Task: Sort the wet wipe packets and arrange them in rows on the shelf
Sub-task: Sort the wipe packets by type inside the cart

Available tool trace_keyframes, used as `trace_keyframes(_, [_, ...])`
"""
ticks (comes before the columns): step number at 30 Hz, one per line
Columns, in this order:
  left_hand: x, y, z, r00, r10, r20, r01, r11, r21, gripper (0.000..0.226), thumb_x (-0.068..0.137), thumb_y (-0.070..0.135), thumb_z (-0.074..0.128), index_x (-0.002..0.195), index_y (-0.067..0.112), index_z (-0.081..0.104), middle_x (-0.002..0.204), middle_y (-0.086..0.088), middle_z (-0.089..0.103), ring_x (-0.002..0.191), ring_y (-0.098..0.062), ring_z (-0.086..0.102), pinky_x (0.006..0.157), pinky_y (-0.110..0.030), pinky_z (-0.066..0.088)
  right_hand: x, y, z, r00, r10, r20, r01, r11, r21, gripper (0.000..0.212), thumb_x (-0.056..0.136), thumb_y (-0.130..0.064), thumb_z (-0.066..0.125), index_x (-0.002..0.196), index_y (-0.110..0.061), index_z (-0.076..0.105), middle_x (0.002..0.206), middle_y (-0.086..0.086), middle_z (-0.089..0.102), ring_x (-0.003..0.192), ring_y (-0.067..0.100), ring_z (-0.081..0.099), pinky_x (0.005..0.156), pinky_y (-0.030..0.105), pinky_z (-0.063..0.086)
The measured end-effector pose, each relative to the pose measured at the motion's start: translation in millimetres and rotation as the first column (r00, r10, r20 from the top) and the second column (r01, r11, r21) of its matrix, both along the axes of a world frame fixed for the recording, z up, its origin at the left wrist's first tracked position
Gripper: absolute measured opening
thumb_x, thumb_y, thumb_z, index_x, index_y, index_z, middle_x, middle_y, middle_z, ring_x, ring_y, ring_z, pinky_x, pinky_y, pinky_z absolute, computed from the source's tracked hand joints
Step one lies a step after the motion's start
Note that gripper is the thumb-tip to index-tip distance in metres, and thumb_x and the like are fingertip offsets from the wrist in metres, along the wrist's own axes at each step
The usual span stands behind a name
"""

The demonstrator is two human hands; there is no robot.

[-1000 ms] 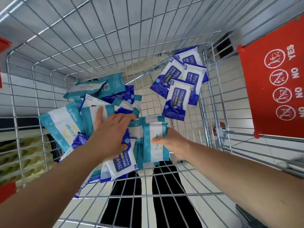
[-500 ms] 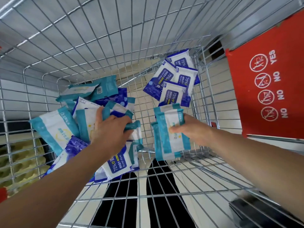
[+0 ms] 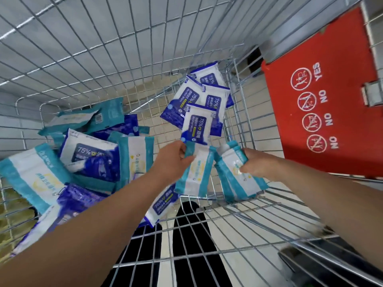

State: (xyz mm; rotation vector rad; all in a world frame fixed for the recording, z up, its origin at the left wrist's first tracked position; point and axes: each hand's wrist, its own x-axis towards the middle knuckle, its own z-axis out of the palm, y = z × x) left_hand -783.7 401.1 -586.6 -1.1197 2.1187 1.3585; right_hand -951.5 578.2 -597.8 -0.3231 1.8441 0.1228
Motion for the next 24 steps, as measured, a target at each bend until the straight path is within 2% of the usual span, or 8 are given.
trace_keyframes(3, [-0.9,16.5,-16.6,0.978,-0.191,0.083,0.185,0.98,0.07,0.005,0.09,0.01,0.058,0.093,0.007,0.06,0.089,-0.009,0.062,0.083,-0.023,0.055,0.07,-0.027,0.041,6.6,-1.0,1.1,0.993,0.105,-0.06,-0.106,0.994,-0.026,0.04,0.062,-0.024,0.048,0.102,-0.024,0.048,0.09,0.001,0.064,0.087,0.022,0.062,0.09,0.043,0.048])
trace_keyframes(5, [-0.9,20.0,-19.2,0.963,-0.251,0.099,0.246,0.968,0.058,0.006,0.089,0.007,0.054,0.085,0.01,0.057,0.085,-0.009,0.062,0.084,-0.028,0.058,0.067,-0.026,0.04,14.7,-3.9,12.0,0.989,0.09,-0.121,-0.102,0.989,-0.104,0.042,0.073,-0.014,0.057,0.11,-0.019,0.037,0.094,0.004,0.06,0.084,0.022,0.061,0.08,0.039,0.051])
trace_keyframes(7, [0.2,14.7,-15.3,0.967,-0.241,0.08,0.238,0.97,0.037,0.011,0.089,0.006,0.055,0.098,0.004,0.061,0.094,-0.011,0.065,0.091,-0.029,0.061,0.077,-0.03,0.047,19.2,-4.6,16.2,0.973,0.106,-0.206,-0.148,0.969,-0.2,0.053,0.08,-0.007,0.062,0.124,-0.015,0.032,0.106,0.009,0.058,0.087,0.023,0.06,0.073,0.039,0.053])
trace_keyframes(9, [5.5,2.2,-4.3,0.987,-0.156,0.029,0.156,0.988,0.023,0.03,0.089,0.005,0.059,0.119,0.004,0.06,0.107,-0.01,0.065,0.096,-0.024,0.06,0.088,-0.028,0.046,22.5,-8.9,24.2,0.91,0.206,-0.359,-0.313,0.91,-0.271,0.063,0.083,-0.009,0.065,0.136,-0.008,0.03,0.124,0.015,0.05,0.104,0.028,0.057,0.083,0.039,0.05])
trace_keyframes(13, [31.4,-32.4,22.4,0.997,-0.068,-0.045,0.064,0.995,-0.081,0.033,0.086,0.007,0.065,0.118,0.01,0.062,0.103,-0.004,0.065,0.09,-0.016,0.06,0.09,-0.027,0.048,28.9,-24.9,39.2,0.816,0.269,-0.511,-0.505,0.762,-0.405,0.058,0.083,-0.013,0.068,0.135,-0.006,0.043,0.129,0.012,0.048,0.118,0.028,0.048,0.092,0.033,0.042])
trace_keyframes(18, [68.2,-66.6,43.9,0.993,-0.114,0.012,0.112,0.945,-0.307,0.038,0.08,0.011,0.074,0.118,0.014,0.065,0.107,-0.007,0.065,0.089,-0.02,0.06,0.085,-0.03,0.048,69.7,-53.6,35.7,0.927,0.282,-0.248,-0.373,0.766,-0.523,0.044,0.087,-0.023,0.066,0.129,-0.016,0.055,0.131,0.003,0.054,0.122,0.021,0.049,0.098,0.032,0.04])
trace_keyframes(21, [85.8,-72.8,42.1,0.978,-0.16,0.135,0.187,0.957,-0.219,0.042,0.077,0.021,0.078,0.116,0.016,0.066,0.107,-0.001,0.069,0.088,-0.019,0.063,0.085,-0.03,0.049,96.9,-65.9,22.4,0.939,0.326,-0.106,-0.328,0.767,-0.551,0.049,0.087,-0.019,0.066,0.134,-0.019,0.052,0.138,0.001,0.051,0.127,0.019,0.046,0.104,0.032,0.036])
trace_keyframes(24, [96.9,-68.3,38.9,0.948,-0.267,0.174,0.292,0.946,-0.141,0.038,0.078,0.025,0.077,0.114,0.019,0.067,0.09,0.005,0.063,0.078,-0.013,0.059,0.075,-0.023,0.043,112.2,-74.6,12.1,0.936,0.341,-0.083,-0.327,0.762,-0.559,0.054,0.087,-0.017,0.066,0.138,-0.02,0.048,0.135,0.002,0.052,0.124,0.019,0.046,0.102,0.031,0.038])
